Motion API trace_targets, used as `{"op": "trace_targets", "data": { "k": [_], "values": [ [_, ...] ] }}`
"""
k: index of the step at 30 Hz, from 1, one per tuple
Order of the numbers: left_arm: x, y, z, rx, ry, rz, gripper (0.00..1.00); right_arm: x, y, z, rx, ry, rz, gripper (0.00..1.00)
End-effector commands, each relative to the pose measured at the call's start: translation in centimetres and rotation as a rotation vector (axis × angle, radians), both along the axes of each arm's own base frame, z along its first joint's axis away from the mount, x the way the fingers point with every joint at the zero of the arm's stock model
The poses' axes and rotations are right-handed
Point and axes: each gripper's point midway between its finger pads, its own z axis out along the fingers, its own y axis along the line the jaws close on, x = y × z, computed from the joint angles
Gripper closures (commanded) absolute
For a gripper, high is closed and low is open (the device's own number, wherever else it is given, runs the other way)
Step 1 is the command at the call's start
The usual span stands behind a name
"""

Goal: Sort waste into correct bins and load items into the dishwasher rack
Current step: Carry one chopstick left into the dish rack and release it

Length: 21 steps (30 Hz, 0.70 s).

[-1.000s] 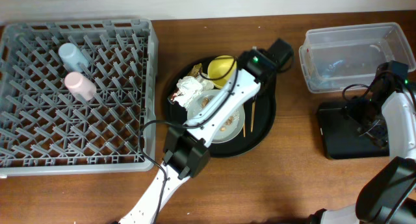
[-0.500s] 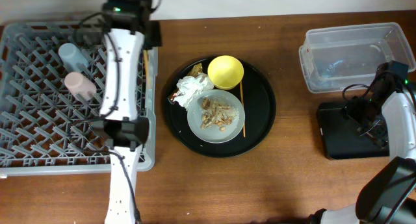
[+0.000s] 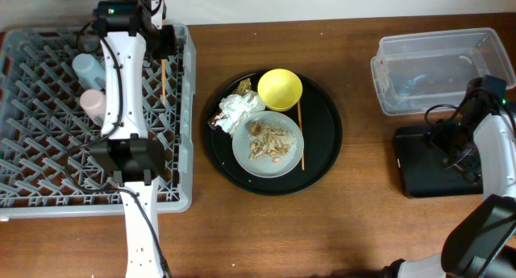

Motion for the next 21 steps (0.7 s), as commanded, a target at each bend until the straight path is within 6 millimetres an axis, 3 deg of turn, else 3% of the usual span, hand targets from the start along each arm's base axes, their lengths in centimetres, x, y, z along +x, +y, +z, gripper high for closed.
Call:
{"op": "trace_targets", "data": {
  "k": [1, 7, 8, 9, 10, 12, 13, 18, 21],
  "values": [
    [0.1, -1.3, -1.5, -0.033, 0.024, -0.045, 0.99, 0.1, -0.6, 0.3, -0.018, -0.003, -0.02, 0.02],
    [-0.4, -1.4, -6.7, -0.034, 0.14, -0.045, 0.95, 0.1, -0.6, 0.3, -0.018, -0.003, -0.02, 0.02],
    [-0.5, -1.4, -7.1, -0.034, 0.151, -0.045, 0.83, 0.1, -0.6, 0.3, -0.018, -0.003, -0.02, 0.02],
    [-0.5, -1.4, -7.2, -0.035, 0.151, -0.044, 0.42, 0.1, -0.6, 0.3, -0.018, -0.003, -0.02, 0.02],
    [-0.5, -1.4, -7.1, -0.035, 0.15, -0.044, 0.22, 0.1, -0.6, 0.3, -0.018, -0.003, -0.02, 0.02],
    [-0.7, -1.6, -6.3, -0.052, 0.146, -0.046, 0.16, 0.1, -0.6, 0.3, -0.018, -0.003, -0.02, 0.02],
    [-0.9, -1.9, -5.6, -0.074, 0.14, -0.052, 0.16, 0.1, -0.6, 0.3, -0.018, -0.003, -0.02, 0.02],
    [-1.5, -2.8, 1.8, -0.119, 0.013, -0.077, 0.16, 0.1, -0.6, 0.3, -0.018, -0.003, -0.02, 0.02],
    [-3.0, -3.4, 6.5, -0.169, -0.044, -0.069, 0.2, 0.1, -0.6, 0.3, -0.017, -0.002, -0.02, 0.02]
  ]
}}
